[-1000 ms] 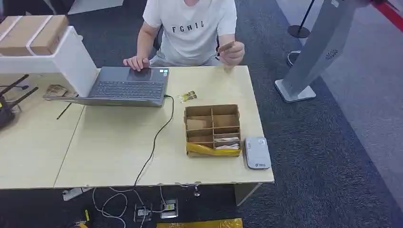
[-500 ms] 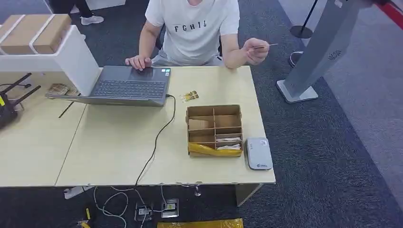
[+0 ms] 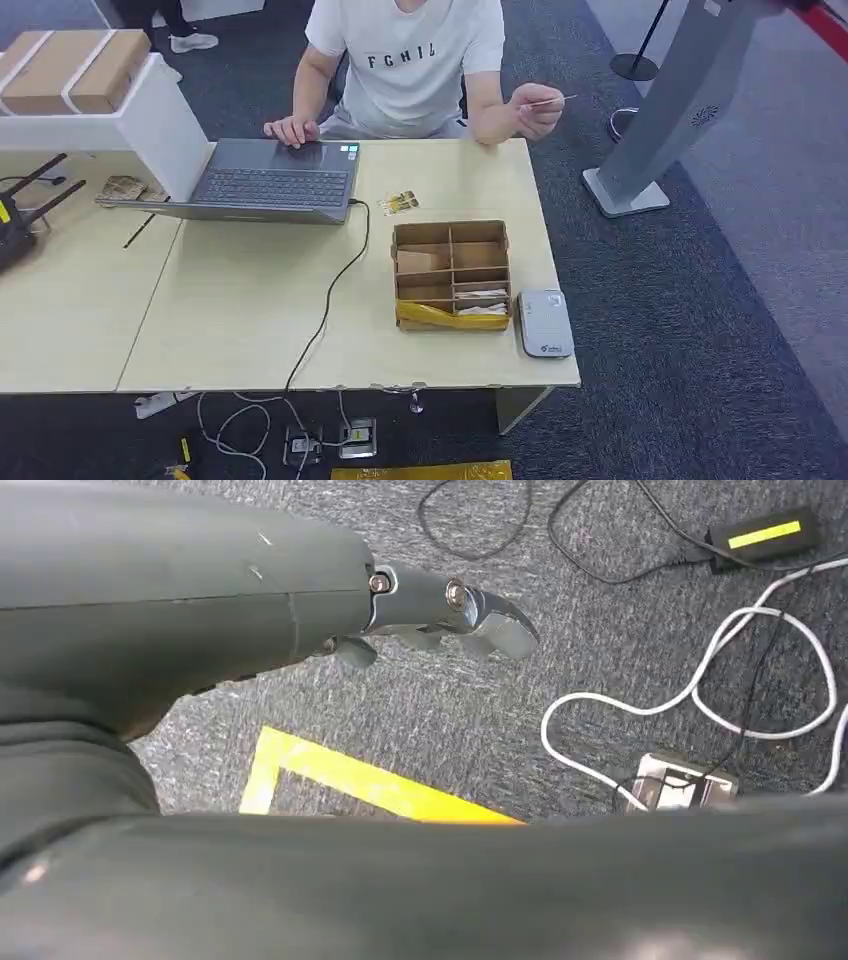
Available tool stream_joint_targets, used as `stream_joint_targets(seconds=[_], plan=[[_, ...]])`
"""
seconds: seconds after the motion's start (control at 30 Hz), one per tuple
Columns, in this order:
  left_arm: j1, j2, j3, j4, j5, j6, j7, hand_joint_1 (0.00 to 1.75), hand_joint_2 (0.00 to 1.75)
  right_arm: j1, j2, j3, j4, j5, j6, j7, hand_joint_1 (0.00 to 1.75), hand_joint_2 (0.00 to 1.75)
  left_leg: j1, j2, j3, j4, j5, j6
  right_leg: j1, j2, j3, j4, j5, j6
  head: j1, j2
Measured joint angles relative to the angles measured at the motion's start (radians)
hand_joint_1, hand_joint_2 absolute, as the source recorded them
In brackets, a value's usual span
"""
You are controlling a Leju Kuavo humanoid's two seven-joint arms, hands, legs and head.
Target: Pass the card to the sensor for recognition and then transmit it.
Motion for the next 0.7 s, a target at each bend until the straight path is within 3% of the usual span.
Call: stream_joint_targets(seconds=[0.7], plan=[[-0.004, 0.012, -0.055, 0.006, -0.018, -0.013, 0.0, 0.0, 0.0, -0.204, 0.06, 0.203, -0.419, 0.515, 0.326, 0.18, 0.0, 1.75, 0.0, 0.0, 0.0, 0.0, 0.0, 0.0, 0.0, 0.0, -0.001, 0.0, 0.0, 0.0, 0.001, 0.0]])
